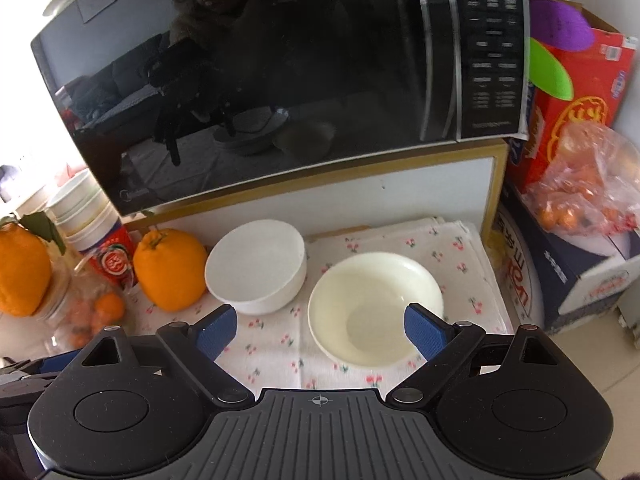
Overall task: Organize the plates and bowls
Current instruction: 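Move both grippers toward the small white bowl beside the microwave, then close the left gripper on the white bowl rim while the right gripper grips it too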
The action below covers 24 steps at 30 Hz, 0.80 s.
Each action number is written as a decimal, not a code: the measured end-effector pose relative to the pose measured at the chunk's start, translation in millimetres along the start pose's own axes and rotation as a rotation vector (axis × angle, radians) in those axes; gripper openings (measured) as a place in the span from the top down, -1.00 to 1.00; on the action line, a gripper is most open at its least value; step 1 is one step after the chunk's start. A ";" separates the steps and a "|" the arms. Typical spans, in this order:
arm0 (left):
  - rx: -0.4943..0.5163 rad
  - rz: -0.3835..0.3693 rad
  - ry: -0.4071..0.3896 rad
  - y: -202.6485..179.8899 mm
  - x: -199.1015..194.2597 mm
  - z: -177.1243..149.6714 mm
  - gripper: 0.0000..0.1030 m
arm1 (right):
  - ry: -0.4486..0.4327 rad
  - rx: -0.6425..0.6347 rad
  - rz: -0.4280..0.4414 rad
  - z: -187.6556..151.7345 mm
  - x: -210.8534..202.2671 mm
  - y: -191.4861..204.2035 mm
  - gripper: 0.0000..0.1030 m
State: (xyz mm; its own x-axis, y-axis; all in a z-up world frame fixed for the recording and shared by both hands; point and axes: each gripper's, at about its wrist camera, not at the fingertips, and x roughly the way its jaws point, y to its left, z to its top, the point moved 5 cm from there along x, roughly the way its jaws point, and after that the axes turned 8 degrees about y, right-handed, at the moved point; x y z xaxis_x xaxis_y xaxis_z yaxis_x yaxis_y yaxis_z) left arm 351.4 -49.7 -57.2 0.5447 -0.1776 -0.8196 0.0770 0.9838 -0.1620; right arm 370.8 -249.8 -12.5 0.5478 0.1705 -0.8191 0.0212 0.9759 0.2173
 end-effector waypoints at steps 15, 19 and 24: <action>-0.021 -0.187 -0.026 -3.2 29.0 17.8 -0.46 | -0.040 -0.044 0.060 34.3 53.7 9.5 -0.79; -0.023 -0.190 -0.046 -7.0 31.7 20.3 -0.24 | -0.042 -0.059 0.066 39.6 64.7 11.4 -0.75; -0.056 -0.202 -0.039 -8.4 41.6 22.9 0.05 | -0.038 -0.051 0.072 46.0 78.3 10.2 -0.51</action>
State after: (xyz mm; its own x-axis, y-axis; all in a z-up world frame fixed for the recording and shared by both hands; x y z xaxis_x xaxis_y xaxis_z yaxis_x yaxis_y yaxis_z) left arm 392.6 -64.8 -77.3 0.5548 -0.3685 -0.7459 0.1413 0.9253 -0.3520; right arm 452.4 -232.8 -50.0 0.5775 0.2357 -0.7816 -0.0616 0.9673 0.2461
